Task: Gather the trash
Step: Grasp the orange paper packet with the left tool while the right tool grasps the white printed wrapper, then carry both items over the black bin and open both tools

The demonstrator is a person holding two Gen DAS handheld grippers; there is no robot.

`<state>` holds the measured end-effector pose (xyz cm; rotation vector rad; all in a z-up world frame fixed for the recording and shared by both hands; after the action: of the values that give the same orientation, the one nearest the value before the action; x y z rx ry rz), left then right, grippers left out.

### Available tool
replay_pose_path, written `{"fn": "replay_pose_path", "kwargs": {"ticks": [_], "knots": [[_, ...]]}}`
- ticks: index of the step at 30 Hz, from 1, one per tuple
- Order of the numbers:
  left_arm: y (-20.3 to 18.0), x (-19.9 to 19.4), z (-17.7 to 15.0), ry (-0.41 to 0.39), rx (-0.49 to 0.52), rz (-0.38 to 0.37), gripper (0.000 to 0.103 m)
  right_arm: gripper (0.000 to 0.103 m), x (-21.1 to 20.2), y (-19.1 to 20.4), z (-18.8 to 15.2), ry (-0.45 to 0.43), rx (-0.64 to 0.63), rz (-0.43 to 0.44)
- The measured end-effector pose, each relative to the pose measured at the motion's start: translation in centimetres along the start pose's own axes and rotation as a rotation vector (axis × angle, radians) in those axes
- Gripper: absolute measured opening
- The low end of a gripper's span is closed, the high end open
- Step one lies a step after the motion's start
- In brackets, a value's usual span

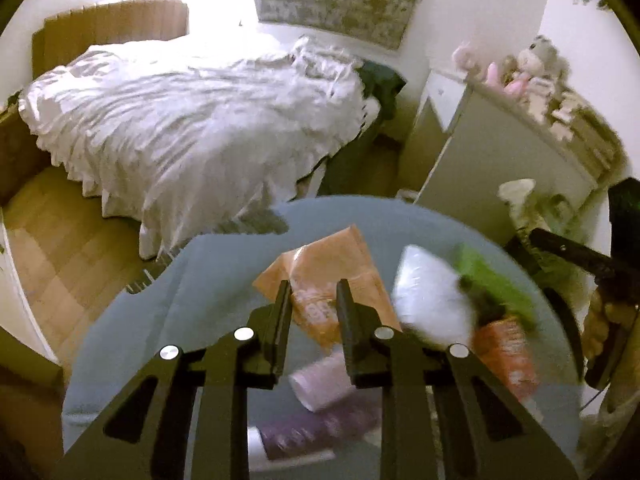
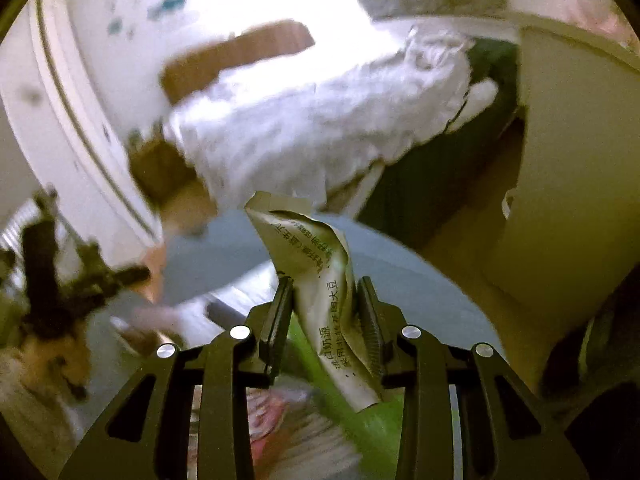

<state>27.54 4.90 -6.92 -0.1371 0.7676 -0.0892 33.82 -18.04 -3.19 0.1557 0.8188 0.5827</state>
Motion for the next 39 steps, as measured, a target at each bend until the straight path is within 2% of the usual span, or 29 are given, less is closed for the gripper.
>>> {"fn": "replay_pose_path", "kwargs": {"ticks": [3,6,12,19,24,29,35,39], "knots": [[-1.8,-2.4,0.4,-0.043,0.011,-0.029,0.023,0.034,-6.1,-1.3,-0.7,-0.125,0.098,0.052],[-4.6,-4.3,0.6,-0.075,0.032,-0.078,0.023,0.034,-11.6,-2.9,-2.7,-0.226,0.166,0.056],[-13.6,-5.8,0.4,-0.084,0.115,-0.224,0.023,0.034,-20.1,-7.8,-9.0,-0.387,0.318,-0.037],[-24.0,-4.9,-0.7,-0.062,0.218,-0.359,0.023,0.034,-26.2,-13.2,-14.9,-0.475,0.428,-0.17],[-30.9,-3.4,-1.2,-0.038,0.281,-0.44,0.023,0.034,-28.0,-16.4,-17.5,-0.534,0.485,-0.238],[-36.2,-1.0,-1.7,0.0,0.334,-0.477,0.023,0.034,-27.7,-19.6,-19.4,-0.544,0.53,-0.282],[-41.0,2.0,-3.0,0.054,0.383,-0.506,0.023,0.034,-27.4,-22.4,-19.8,-0.551,0.558,-0.332],[-42.4,3.5,-3.7,0.086,0.386,-0.51,0.023,0.034,-26.8,-23.7,-19.7,-0.529,0.585,-0.344]]}}
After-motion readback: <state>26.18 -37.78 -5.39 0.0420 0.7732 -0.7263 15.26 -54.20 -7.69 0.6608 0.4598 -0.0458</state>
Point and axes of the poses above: each gripper's, at about its wrist camera, not at the fingertips, and x roughly the way its jaws point, y to its left, z to its top, the point moved 3 cm from there along x, roughly the way its jaws point, and after that the axes turned 5 degrees about x, right-handed, at the moved point
